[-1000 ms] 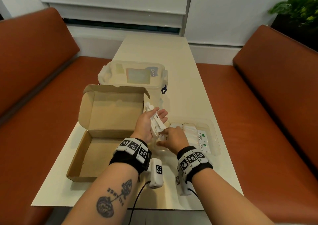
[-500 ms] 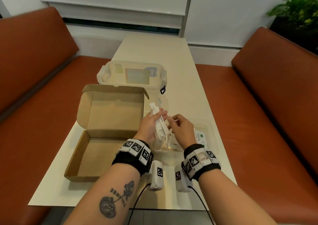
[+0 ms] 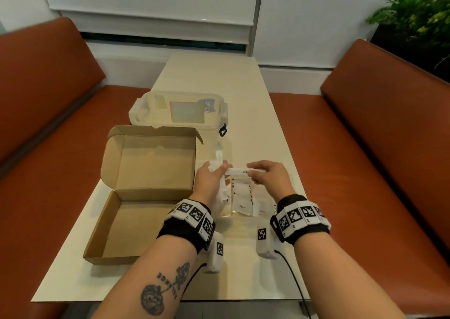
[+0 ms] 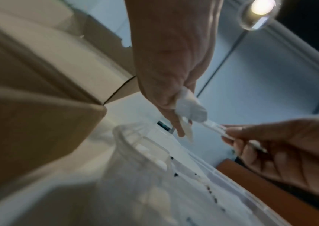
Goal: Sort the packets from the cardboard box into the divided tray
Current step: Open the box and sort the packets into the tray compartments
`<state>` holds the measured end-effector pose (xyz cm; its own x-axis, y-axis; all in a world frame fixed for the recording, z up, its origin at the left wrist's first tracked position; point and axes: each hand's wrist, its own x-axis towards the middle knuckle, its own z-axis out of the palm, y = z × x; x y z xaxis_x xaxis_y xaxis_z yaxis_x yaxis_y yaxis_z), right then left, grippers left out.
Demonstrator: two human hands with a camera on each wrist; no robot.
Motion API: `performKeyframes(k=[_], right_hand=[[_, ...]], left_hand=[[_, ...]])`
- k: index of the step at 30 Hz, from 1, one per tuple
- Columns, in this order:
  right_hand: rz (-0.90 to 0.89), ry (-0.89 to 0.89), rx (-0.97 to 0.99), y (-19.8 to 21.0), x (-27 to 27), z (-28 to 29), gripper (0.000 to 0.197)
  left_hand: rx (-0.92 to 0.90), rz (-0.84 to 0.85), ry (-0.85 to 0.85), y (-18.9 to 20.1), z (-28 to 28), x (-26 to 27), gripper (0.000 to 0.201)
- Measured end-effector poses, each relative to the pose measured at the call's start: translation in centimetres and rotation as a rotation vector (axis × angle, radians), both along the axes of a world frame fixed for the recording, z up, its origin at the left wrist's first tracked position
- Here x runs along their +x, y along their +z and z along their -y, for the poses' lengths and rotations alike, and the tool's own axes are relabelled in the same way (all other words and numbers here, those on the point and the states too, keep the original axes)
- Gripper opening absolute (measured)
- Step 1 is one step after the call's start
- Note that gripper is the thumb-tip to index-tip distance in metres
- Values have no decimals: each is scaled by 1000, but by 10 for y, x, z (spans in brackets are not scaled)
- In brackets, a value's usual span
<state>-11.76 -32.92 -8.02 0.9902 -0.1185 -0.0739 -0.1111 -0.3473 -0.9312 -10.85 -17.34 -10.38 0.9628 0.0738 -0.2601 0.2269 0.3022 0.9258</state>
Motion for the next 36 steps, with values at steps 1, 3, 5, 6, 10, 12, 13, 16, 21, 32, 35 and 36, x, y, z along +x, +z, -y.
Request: performKeyframes(k=[1, 3, 5, 6, 10, 12, 13, 16, 21, 32, 35, 36], right_hand=[[16, 0, -23, 3, 2, 3, 22], [48, -25, -45, 7, 6, 4, 27], [53, -83, 47, 6, 8, 1, 33], [31, -114, 153, 5, 8, -2, 33], [-13, -157, 474, -5, 5, -16, 18], [13, -177, 437, -7, 7, -18, 18], [17, -173, 366, -7, 9, -18, 20], [-38, -58, -43, -11, 14, -18, 37], [-106, 140, -311, -21, 10, -37, 46], [-31, 183, -520, -41, 7, -51, 35], [-30, 252, -603, -42, 6, -44, 40], [-41, 288, -658, -44, 6, -44, 45]], left_hand=[[67, 15, -30, 0, 2, -1, 9], [131, 34, -57, -1, 6, -2, 15], [56, 30, -41, 0, 9, -4, 13], [9, 22, -26, 1, 10, -4, 12], [-84, -5, -12, 3, 9, -3, 11], [-73, 4, 12, 4, 4, -3, 8], [-84, 15, 37, 4, 1, -3, 7], [-151, 35, 123, 4, -8, 3, 8], [57, 98, 149, 2, -13, 9, 10], [111, 129, 145, -3, -16, 11, 10], [100, 119, 136, -3, -16, 13, 10], [94, 113, 132, -3, -16, 13, 10]])
